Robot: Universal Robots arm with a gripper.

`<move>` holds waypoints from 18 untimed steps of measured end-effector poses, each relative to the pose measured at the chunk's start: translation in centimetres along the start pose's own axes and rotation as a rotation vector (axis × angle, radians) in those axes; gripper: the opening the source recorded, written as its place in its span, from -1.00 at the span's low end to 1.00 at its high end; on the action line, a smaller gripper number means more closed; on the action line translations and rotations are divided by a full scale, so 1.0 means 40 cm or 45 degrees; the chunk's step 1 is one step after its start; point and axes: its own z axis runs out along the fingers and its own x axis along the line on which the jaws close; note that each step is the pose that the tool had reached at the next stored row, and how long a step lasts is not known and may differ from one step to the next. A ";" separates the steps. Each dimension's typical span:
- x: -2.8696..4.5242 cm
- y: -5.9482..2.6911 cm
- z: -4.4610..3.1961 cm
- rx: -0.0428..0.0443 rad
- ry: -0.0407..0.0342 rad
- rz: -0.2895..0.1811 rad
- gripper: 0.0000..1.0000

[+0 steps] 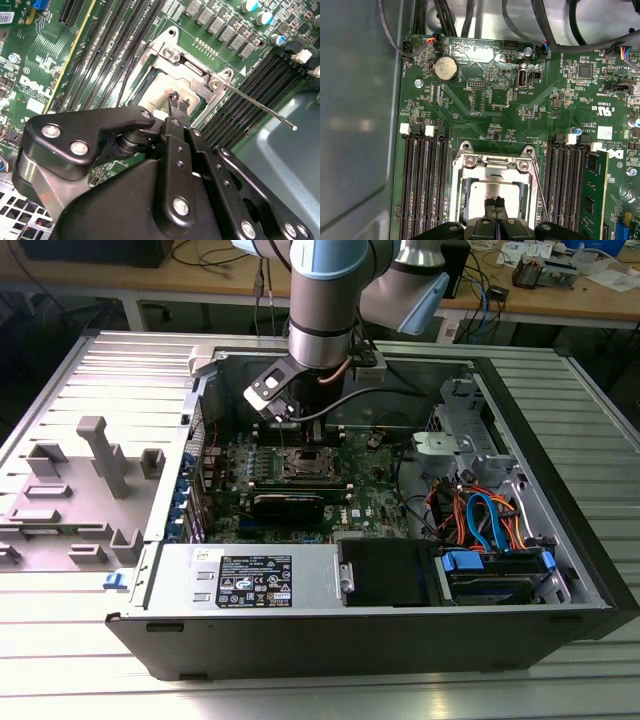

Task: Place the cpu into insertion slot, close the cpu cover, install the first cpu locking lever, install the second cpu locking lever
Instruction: 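Install the first cpu locking lever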

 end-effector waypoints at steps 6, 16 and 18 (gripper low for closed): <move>0.000 0.000 -0.001 -0.002 -0.0030 -0.126 -0.79; -0.001 -0.001 -0.035 -0.003 -0.0051 -0.205 -0.79; -0.001 -0.001 -0.043 -0.003 -0.0053 -0.209 -0.79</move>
